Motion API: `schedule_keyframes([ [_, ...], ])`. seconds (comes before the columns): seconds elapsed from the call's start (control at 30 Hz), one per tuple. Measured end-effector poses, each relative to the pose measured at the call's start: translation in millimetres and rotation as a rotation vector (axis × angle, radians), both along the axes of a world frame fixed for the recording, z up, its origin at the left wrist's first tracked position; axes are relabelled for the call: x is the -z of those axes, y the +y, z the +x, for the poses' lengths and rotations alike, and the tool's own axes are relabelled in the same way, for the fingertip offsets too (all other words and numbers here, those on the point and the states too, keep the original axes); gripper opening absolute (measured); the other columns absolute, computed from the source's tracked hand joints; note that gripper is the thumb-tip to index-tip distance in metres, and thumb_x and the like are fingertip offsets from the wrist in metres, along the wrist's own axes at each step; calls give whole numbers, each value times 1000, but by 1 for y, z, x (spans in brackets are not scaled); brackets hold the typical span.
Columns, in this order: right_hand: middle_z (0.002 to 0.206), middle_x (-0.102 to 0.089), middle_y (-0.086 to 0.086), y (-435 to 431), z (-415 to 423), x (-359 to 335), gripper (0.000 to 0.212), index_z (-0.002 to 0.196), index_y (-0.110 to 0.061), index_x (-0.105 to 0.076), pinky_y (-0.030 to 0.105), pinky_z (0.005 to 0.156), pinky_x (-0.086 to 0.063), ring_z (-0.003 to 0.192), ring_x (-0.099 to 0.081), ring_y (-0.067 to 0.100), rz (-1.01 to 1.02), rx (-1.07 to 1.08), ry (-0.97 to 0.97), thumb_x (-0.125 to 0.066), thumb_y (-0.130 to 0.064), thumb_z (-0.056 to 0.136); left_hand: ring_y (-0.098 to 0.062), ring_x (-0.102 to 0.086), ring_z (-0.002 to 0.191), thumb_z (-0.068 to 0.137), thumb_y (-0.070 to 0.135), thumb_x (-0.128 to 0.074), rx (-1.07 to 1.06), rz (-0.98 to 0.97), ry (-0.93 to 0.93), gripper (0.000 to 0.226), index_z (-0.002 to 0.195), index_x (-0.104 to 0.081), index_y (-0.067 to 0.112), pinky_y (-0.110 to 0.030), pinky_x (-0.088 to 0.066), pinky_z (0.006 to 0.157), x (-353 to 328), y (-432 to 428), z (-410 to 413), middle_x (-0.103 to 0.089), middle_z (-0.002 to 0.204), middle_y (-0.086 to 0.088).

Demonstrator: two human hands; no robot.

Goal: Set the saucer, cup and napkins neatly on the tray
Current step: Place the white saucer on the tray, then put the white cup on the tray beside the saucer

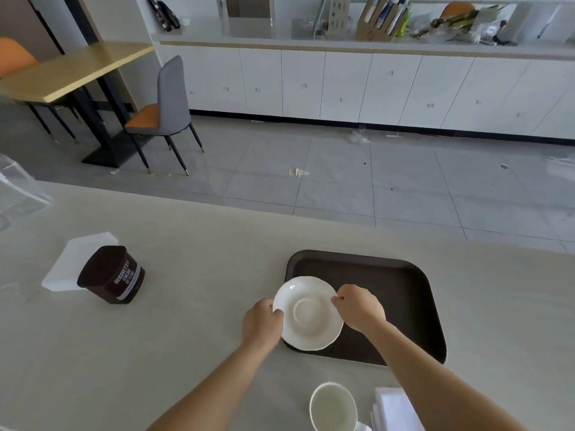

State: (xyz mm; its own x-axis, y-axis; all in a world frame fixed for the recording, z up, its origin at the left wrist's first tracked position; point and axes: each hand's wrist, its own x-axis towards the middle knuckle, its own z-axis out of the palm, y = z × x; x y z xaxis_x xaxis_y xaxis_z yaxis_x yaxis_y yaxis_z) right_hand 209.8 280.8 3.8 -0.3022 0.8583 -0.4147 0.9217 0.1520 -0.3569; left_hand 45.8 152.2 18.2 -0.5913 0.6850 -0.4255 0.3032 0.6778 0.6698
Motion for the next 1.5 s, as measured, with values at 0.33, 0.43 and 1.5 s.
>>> schedule_keyframes([
  [0.33,72,-65,1,38,6,14,25,81,-15,-61,28,54,-43,68,-63,21,-15,28,18,-48,-34,89,-34,-68,87,79,14,-42,12,-45,-84,24,95,-60,10,-37,-52,71,9,35,16,-69,89,-12],
  [0.43,71,-64,-2,37,7,18,23,80,-19,-60,26,51,-41,64,-60,17,-17,28,19,-48,-36,90,-35,-68,88,80,15,-43,7,-68,-89,26,99,-60,10,-42,-55,77,13,33,18,-70,93,-14],
  [1.5,82,-65,-18,-111,116,-11,35,94,-33,-72,14,67,-49,76,-61,2,-192,-122,196,-54,-7,78,-40,-10,150,99,36,-39,445,-218,638,59,154,-25,19,-70,-10,113,90,-80,-6,-17,161,-20],
])
